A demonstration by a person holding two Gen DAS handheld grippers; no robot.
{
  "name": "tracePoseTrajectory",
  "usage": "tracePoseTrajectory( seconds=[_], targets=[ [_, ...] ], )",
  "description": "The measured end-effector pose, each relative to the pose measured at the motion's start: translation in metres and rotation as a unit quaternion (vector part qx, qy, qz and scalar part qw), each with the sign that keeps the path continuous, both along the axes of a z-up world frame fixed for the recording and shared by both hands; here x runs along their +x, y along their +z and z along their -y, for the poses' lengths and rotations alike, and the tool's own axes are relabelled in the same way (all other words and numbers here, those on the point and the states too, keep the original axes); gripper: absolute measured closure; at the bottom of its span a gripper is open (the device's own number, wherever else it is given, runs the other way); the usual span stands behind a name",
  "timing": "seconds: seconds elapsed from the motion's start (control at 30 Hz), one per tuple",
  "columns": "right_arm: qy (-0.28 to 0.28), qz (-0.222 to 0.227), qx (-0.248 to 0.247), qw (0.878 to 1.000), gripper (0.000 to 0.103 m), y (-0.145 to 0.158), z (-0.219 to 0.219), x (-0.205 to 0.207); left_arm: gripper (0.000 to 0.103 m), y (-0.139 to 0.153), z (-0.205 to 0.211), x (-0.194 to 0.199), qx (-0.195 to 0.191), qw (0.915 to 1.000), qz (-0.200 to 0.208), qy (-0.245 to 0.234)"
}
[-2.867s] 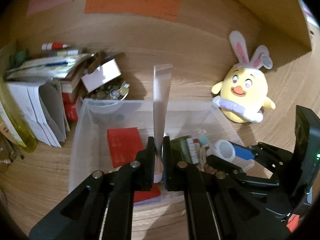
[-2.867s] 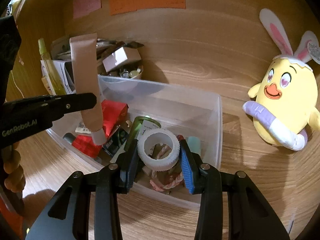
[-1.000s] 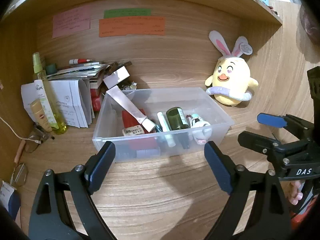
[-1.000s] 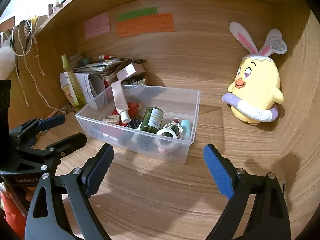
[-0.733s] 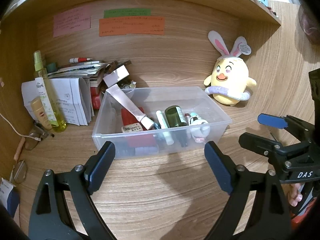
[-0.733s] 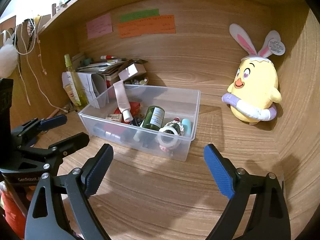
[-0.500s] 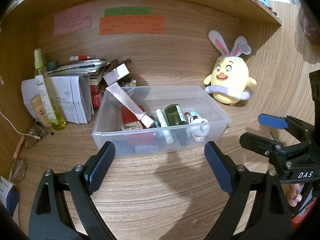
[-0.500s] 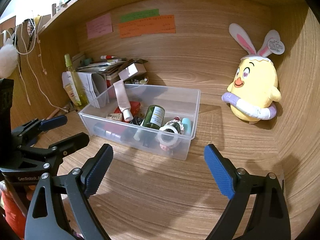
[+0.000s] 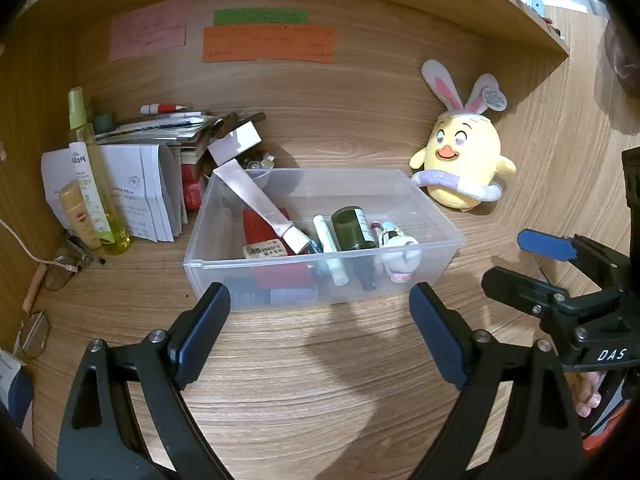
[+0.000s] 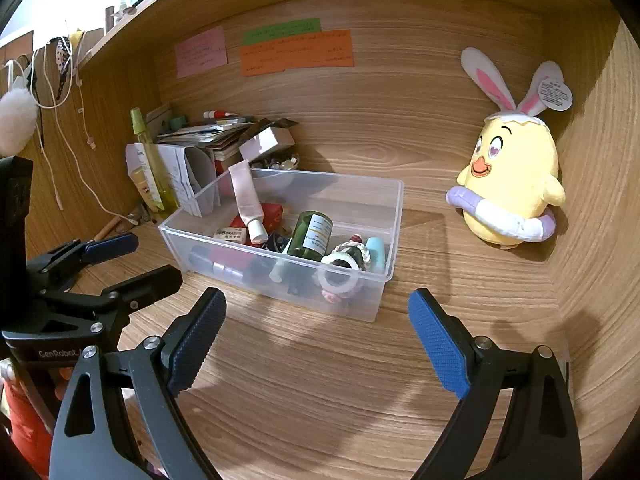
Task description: Organize objects
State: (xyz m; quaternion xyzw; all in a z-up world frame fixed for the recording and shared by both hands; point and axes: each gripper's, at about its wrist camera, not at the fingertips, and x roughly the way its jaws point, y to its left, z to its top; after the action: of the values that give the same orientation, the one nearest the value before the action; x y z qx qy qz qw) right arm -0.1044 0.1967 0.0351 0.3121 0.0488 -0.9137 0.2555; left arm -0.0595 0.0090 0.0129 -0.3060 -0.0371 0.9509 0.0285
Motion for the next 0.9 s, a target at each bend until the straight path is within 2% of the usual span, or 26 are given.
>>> tracePoseTrajectory(
  seconds=[0.6,0.9],
  targets=[
    [0.013,-0.002,-0.001,1.000,0.011,0.0015,0.0079,-0.0028,0.011,-0.0018,0.0019,0.0005,0.001,1.0000,0.004,0.008],
    [0.013,0.001,-0.004,1.000,0.011,0.0002,0.0063,-0.0057,0.011,-0.0026,-0.0031,-0.0007,-0.003,0.9999,0.011,-0.003]
  ],
)
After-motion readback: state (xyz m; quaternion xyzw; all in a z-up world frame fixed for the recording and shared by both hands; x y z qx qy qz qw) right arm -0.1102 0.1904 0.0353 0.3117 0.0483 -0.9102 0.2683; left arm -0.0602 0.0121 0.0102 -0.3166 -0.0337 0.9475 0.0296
